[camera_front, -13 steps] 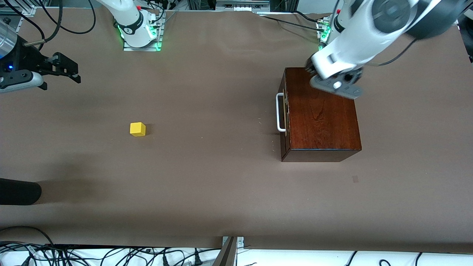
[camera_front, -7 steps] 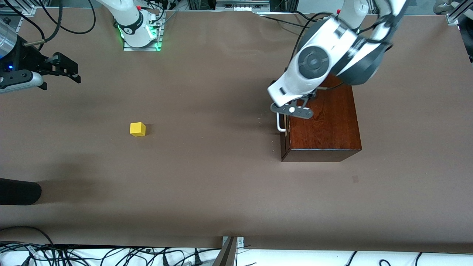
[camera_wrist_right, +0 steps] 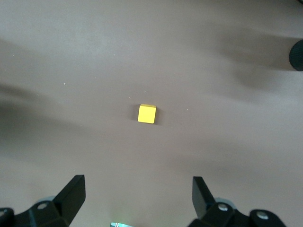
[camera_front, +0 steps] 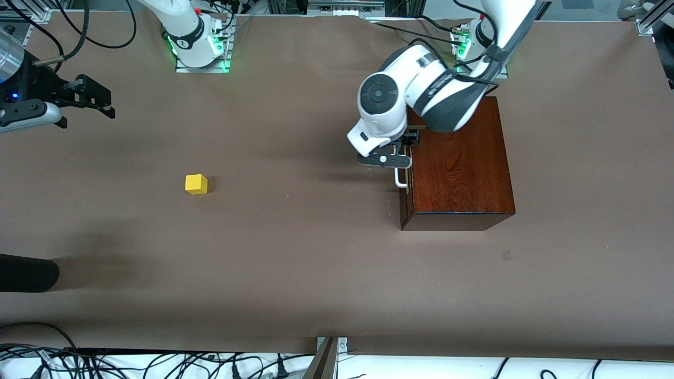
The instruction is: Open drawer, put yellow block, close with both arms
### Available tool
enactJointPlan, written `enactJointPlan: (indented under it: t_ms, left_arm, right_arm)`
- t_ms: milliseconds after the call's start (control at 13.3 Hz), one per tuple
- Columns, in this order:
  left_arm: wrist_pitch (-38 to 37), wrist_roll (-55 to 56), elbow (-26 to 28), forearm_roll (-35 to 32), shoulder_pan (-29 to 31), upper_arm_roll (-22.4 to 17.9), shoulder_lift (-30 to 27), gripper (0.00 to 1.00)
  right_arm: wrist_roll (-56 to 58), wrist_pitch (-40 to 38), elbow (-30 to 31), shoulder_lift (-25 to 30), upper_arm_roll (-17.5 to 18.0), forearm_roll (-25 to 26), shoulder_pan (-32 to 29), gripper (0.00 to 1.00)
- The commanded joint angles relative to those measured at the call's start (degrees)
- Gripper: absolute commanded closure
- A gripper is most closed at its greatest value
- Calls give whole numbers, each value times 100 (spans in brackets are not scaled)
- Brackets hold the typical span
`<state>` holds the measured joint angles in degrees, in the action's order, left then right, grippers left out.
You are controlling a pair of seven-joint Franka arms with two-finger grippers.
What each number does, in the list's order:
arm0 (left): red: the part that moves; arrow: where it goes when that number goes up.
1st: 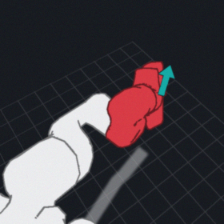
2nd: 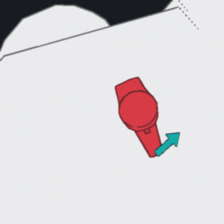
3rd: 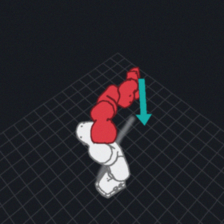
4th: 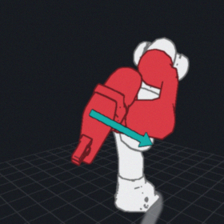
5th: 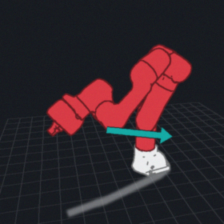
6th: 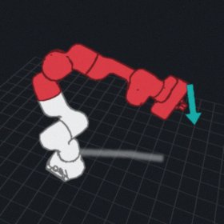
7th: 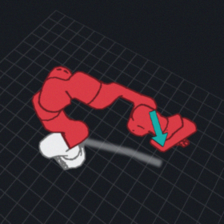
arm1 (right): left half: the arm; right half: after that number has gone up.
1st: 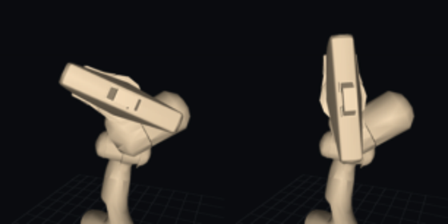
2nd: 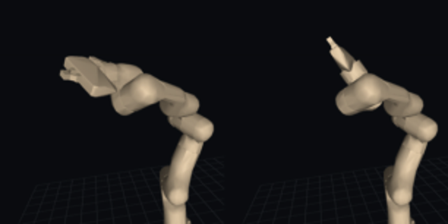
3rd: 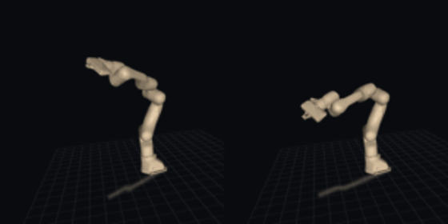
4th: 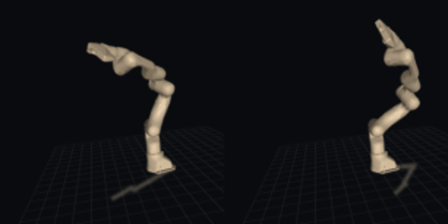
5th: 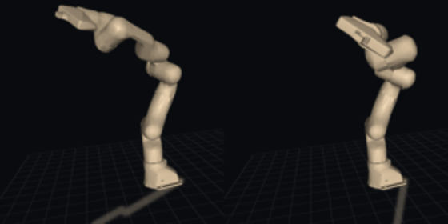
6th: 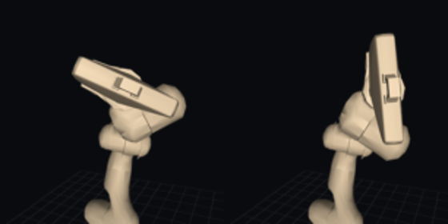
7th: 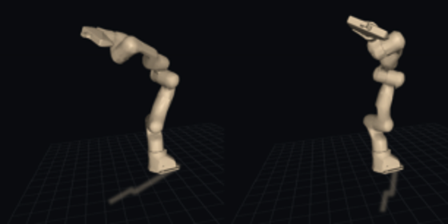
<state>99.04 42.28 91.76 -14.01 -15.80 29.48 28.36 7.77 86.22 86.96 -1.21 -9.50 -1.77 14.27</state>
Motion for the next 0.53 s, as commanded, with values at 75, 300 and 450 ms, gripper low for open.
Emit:
enactJointPlan:
  t_ms: [75, 300, 450]
  left_arm:
    - [-25, 184, -194, -391, -37, 14, 258, 0]
    - [238, 184, -176, -392, 7, -13, 337, 0]
    - [353, 184, -176, -461, 7, -57, 416, 0]
  right_arm:
    - [76, -43, -118, -29, 1, -113, -38, 0]
    - [76, -35, -109, -37, 1, -113, -38, 0]
    - [76, -35, -109, -37, 1, -113, -38, 0]
